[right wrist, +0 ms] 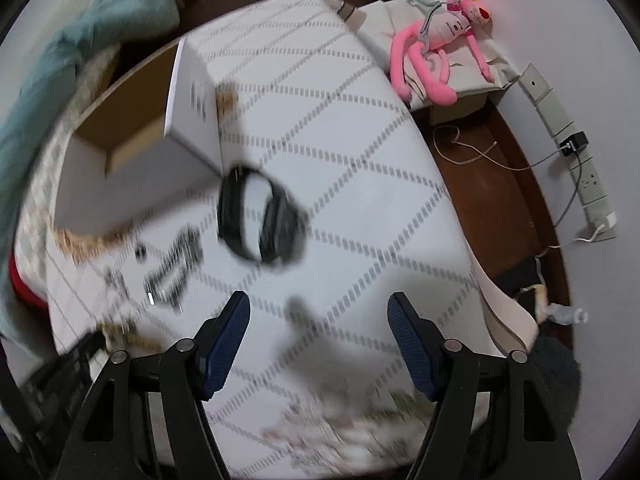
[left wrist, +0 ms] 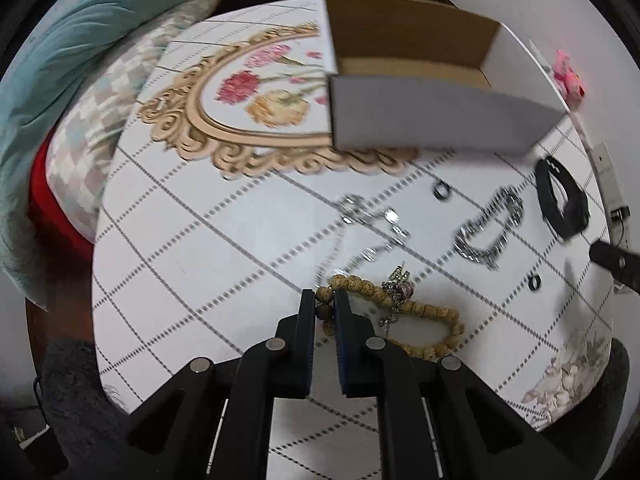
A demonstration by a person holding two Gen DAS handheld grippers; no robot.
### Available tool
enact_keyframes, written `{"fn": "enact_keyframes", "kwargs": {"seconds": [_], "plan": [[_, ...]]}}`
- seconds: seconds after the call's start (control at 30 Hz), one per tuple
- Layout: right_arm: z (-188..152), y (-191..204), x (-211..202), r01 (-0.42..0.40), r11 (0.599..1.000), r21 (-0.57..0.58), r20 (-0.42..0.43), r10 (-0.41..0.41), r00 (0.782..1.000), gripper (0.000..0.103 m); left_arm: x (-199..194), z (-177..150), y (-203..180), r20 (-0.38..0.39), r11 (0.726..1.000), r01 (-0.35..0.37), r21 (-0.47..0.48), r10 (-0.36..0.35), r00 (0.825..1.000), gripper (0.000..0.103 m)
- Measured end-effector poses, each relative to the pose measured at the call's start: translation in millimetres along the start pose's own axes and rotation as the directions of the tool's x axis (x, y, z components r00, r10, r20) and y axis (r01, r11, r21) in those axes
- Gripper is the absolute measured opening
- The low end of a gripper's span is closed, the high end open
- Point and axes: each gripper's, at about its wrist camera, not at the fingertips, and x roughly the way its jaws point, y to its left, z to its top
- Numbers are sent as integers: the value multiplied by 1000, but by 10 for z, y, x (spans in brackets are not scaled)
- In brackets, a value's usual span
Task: Organize jewelry
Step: 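Grasp the black watch band with the right gripper while the left holds the bead bracelet, then carry both items over the white box and open both grippers inside it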
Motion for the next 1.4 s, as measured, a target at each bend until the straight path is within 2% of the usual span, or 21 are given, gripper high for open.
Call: {"fn": "enact_keyframes", "kwargs": {"seconds": [0.03, 0.13, 0.23, 0.27, 0.3, 0.43, 0.7, 0.9, 1.03, 1.2, 1.27, 1.4], "plan": [[63, 2, 43, -12, 1000, 16, 4, 12, 1000, 66, -12, 18, -7, 3, 1000, -3, -4, 3, 1000, 7], [211, 19, 180, -51, 998, 43, 7, 51, 999, 50, -65, 84, 35, 13, 1000, -12, -12, 12, 1000, 7], [302, 46, 332, -87, 995, 47, -4, 88, 996, 23, -103, 177, 31, 17, 1000, -15, -14, 15, 1000, 7], [302, 64, 351, -92, 995, 45, -4, 92, 996, 16, -125, 170, 31, 19, 1000, -12, -14, 12, 1000, 7], [293, 86, 354, -82, 996, 38, 5, 82, 997, 13, -124, 271, 45, 21, 1000, -11, -13, 11, 1000, 7], [175, 108, 294, -91, 995, 32, 26, 90, 996, 13, -124, 419, 69, 38, 1000, 5, -4, -5, 999, 7], [-166, 179, -59, -146, 989, 7, 35, 145, 989, 13, -448, 464, -12, 97, 998, 55, 34, -58, 994, 6], [-190, 325, -393, -192, 981, -32, 70, 194, 979, 13, -759, 590, -26, 148, 993, 101, 58, -109, 983, 6], [-81, 505, -678, -235, 970, -63, 108, 241, 965, 13, -1035, 759, -41, 193, 988, 147, 56, -155, 969, 6], [271, 738, -868, -245, 962, -116, 145, 261, 954, 13, -1283, 1185, -20, 236, 972, 231, 36, -233, 943, 6], [431, 823, -825, -240, 962, -128, 137, 256, 957, 13, -1276, 1375, -25, 241, 971, 236, 41, -239, 941, 6], [712, 939, -634, -213, 968, -136, 99, 227, 969, 13, -1092, 1727, -31, 208, 972, 230, 54, -236, 949, 6]]}}
